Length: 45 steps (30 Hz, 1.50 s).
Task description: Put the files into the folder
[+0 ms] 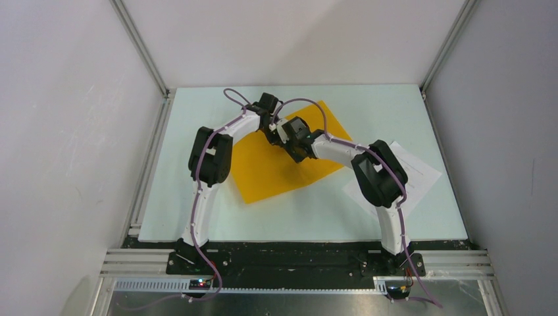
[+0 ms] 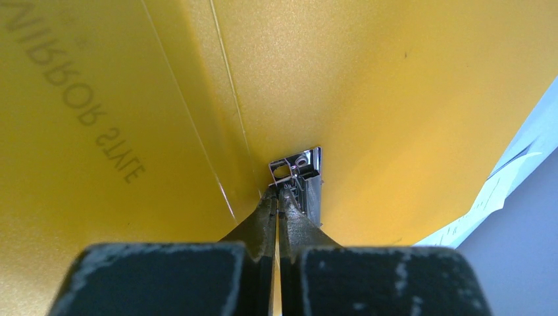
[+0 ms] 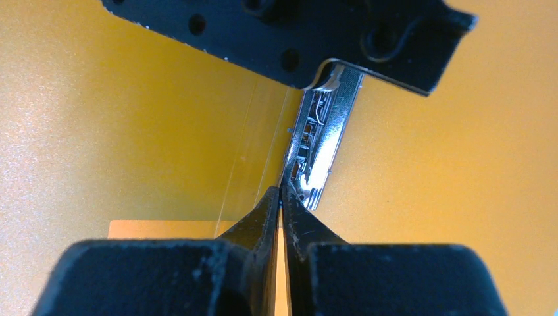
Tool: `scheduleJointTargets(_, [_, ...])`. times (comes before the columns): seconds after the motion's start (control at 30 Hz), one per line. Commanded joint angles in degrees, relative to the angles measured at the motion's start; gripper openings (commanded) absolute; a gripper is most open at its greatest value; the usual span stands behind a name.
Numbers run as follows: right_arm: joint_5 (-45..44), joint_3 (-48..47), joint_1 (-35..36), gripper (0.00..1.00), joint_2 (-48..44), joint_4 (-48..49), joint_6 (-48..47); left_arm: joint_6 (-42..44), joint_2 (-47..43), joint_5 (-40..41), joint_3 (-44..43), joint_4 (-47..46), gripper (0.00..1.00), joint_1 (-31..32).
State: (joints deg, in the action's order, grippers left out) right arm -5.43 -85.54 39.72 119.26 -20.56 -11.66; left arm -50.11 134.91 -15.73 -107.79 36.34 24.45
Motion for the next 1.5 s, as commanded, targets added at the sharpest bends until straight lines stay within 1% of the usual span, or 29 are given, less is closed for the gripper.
scheduleJointTargets(0.0, [-0.5,1.6,0.8,0.09,3.8,-6.3,-0.3,0.3,1.8,0.4,1.2,2.6,0.0,-0.2])
scheduleJointTargets(0.1, [0.5,2.6,1.1,0.09,3.8,-8.6,1.5,0.3,1.7,0.3,1.3,2.4,0.0,-0.1])
scheduleJointTargets(0.23, [-0.6,3.0,1.3,0.06,4.1,-8.1,2.0,0.3,1.7,0.4,1.3,2.5,0.0,-0.2])
scheduleJointTargets(0.43, [-1.3,2.3,1.8,0.06,5.3,-9.2,2.7,0.4,1.6,0.5,1.3,2.4,0.0,-0.1])
scheduleJointTargets(0.57, [-4.3,2.6,2.4,0.02,5.3,-10.2,4.6,0.5,1.7,0.7,1.3,2.4,0.0,-0.1])
scheduleJointTargets(0.7, [-5.9,3.3,3.1,0.05,5.7,-11.4,6.3,0.7,1.9,0.0,1.1,2.5,0.0,-0.1])
scheduleJointTargets(0.83, [-10.4,3.4,4.1,0.05,6.4,-12.5,8.3,-0.1,2.3,-1.1,1.1,2.5,0.0,-0.6])
scheduleJointTargets(0.93, [-12.6,4.1,5.2,0.0,6.5,-12.2,9.3,-1.2,2.5,-2.0,1.2,2.8,0.0,-1.1])
scheduleJointTargets(0.97, [-13.1,4.2,5.3,0.0,6.4,-12.1,9.4,-1.3,2.5,-2.2,1.2,3.0,0.0,-1.3])
scheduleJointTargets(1.0, [-12.5,4.3,5.3,0.0,6.4,-12.1,9.7,-1.5,2.7,-2.4,1.0,3.2,0.0,-1.3])
scheduleJointTargets(1.03, [-9.9,4.4,5.1,0.0,6.4,-12.4,9.8,-1.5,2.7,-2.7,0.8,3.4,0.0,-1.4])
scheduleJointTargets(1.13, [-8.1,5.0,4.8,0.0,6.8,-15.5,13.8,-1.7,3.3,-2.7,-0.2,4.7,0.0,-1.4])
scheduleJointTargets(1.27, [-4.1,5.6,1.6,0.0,7.4,-17.8,16.6,-0.9,3.8,-2.0,-1.5,6.5,0.0,-1.6])
scheduleJointTargets(1.3, [-1.6,5.5,0.4,0.0,7.0,-18.4,16.5,-0.6,3.9,-2.0,-1.6,6.9,0.0,-1.6])
scheduleJointTargets(1.33, [-1.3,5.8,0.3,0.0,6.2,-18.4,15.6,-0.4,4.0,-1.9,-1.9,7.1,0.0,-1.7])
scheduleJointTargets(1.43, [-1.2,6.2,0.0,0.0,-2.7,-16.2,11.5,0.2,3.8,-1.8,-1.8,7.2,0.0,-1.8])
scheduleJointTargets(1.47, [-0.8,5.8,-0.5,0.0,-7.7,-15.6,9.6,0.3,3.8,-1.9,-1.7,7.2,0.0,-1.8])
